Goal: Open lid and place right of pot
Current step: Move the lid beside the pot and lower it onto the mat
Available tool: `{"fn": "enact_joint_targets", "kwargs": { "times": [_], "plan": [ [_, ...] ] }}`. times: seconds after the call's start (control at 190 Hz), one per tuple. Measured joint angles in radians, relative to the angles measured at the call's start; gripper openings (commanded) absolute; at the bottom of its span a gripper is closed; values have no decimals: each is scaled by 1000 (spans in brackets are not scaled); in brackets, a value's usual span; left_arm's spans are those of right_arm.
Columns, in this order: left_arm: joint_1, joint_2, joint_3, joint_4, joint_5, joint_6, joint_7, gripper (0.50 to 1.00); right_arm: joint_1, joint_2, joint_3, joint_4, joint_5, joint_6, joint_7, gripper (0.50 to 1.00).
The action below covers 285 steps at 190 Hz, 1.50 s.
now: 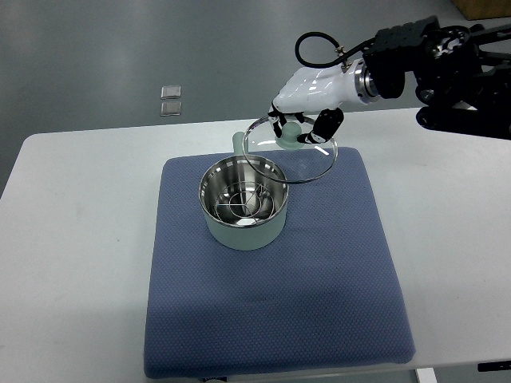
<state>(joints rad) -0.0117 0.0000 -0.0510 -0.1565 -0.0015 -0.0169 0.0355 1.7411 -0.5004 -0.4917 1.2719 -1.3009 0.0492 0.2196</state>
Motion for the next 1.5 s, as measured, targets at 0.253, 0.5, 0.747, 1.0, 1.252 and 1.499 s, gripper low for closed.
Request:
{"fn": "enact_joint_targets", "kwargs": {
  "times": [0.253,0.5,0.747,1.0,1.252,1.499],
  "plan": [
    [0,0,0,0,0,0,0,1000,-137,-160,-1,3,-105,-14,18,500],
    [0,0,0,0,0,0,0,1000,-262,-188,0,3,-125,-83,15,500],
    [0,0,0,0,0,0,0,1000,-329,-137,2,1,-123,-146,-1,500],
    [0,0,0,0,0,0,0,1000,-343,-71,2,1,-112,-190,-32,500],
    [0,0,0,0,0,0,0,1000,-368,-43,7,-13,-108,-234,-47,795],
    [0,0,0,0,0,0,0,1000,-389,-56,107,-20,-103,-249,-38,897]
  ]
}}
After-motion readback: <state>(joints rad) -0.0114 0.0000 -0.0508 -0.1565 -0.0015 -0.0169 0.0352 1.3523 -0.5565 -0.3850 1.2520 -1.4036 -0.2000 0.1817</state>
